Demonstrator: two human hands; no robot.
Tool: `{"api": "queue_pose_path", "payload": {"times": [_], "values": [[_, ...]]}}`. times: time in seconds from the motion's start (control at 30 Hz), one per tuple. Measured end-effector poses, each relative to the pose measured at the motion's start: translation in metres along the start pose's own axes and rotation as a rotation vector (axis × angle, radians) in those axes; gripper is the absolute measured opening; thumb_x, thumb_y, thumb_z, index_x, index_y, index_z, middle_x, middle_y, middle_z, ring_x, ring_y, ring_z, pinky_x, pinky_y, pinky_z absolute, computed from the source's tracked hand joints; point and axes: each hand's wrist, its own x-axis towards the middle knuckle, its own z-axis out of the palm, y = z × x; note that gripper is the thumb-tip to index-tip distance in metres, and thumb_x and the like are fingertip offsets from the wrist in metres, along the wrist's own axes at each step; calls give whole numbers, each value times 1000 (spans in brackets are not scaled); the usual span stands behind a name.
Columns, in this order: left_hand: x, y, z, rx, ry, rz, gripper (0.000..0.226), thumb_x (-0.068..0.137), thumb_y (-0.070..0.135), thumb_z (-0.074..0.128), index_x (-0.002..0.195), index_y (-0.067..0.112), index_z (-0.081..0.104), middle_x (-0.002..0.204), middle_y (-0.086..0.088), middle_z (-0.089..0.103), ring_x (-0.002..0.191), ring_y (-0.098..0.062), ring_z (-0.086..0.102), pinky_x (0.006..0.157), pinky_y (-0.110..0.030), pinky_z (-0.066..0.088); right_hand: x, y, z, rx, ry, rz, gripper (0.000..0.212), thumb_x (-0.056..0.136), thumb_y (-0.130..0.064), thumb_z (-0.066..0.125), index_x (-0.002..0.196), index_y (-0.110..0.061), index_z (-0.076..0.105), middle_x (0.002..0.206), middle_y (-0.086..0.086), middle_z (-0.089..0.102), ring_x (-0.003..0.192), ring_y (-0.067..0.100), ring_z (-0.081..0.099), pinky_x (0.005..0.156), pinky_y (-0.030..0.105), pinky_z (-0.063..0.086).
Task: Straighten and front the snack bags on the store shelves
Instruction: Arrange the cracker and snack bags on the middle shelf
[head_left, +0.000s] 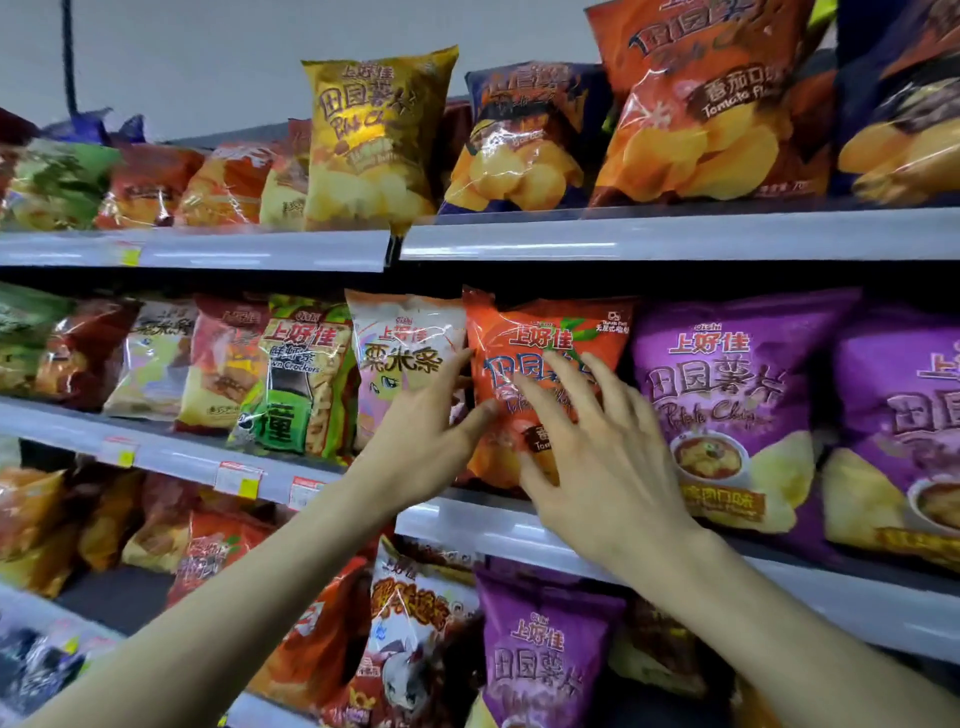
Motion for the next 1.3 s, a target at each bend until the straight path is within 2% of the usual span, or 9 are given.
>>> {"api": "queue_pose_path", "payload": {"times": [0.1, 0.17, 0.3, 0.5, 0.7, 0.93, 1.1, 1.3], "values": [[9, -24, -6, 167, -34, 96, 63, 107, 45, 52, 164, 31, 30, 149, 2, 60, 137, -21, 53, 110, -39, 43, 6, -8, 6, -77, -24, 36, 68, 96, -56, 46, 160, -47, 27, 171, 1, 23, 158, 34, 18, 120, 57, 29], [14, -37, -11, 312, -42, 127, 64, 107, 44, 48, 166, 29, 26, 157, 0, 51, 143, -25, 42, 112, -40, 35, 13, -14, 8, -117, 1, 57, 65, 98, -59, 44, 160, -50, 26, 173, 3, 16, 159, 36, 11, 122, 58, 24], [19, -60, -19, 617, -17, 363, 63, 100, 41, 44, 160, 20, 43, 158, -3, 52, 140, -31, 47, 108, -48, 47, 28, -26, 14, -152, 32, 102, 65, 100, -62, 44, 161, -50, 26, 176, 0, -3, 162, 33, -2, 123, 63, 19], [31, -95, -31, 844, -95, 503, 56, 90, 39, 61, 143, 25, 62, 161, -9, 48, 141, -36, 46, 107, -50, 44, 35, -34, 21, -171, 25, 185, 64, 100, -71, 38, 160, -51, 24, 175, -3, 8, 162, 27, -1, 121, 61, 26], [34, -97, -45, 798, 2, 540, 45, 86, 38, 55, 125, 21, 70, 151, -11, 57, 133, -38, 50, 103, -50, 39, 40, -38, 22, -204, 26, 229, 64, 97, -69, 42, 157, -51, 30, 174, -3, 15, 162, 25, 5, 118, 58, 31], [36, -96, -56, 742, 96, 465, 34, 89, 38, 55, 112, 17, 71, 141, -10, 61, 129, -37, 52, 100, -49, 44, 39, -33, 24, -237, 33, 261, 65, 97, -67, 41, 158, -52, 27, 174, -3, 15, 162, 24, 6, 110, 54, 38], [31, -94, -50, 693, 69, 485, 40, 93, 41, 50, 115, 16, 72, 140, -11, 62, 134, -39, 51, 105, -47, 41, 53, -33, 34, -265, 7, 240, 64, 96, -67, 39, 157, -51, 31, 173, 2, 20, 161, 29, 11, 108, 57, 35], [17, -89, -50, 567, -55, 460, 46, 93, 41, 48, 128, 18, 67, 158, -9, 50, 147, -35, 42, 114, -49, 45, 50, -28, 39, -233, 39, 208, 64, 98, -65, 41, 159, -49, 31, 172, 6, 21, 160, 33, 11, 115, 65, 28]]}}
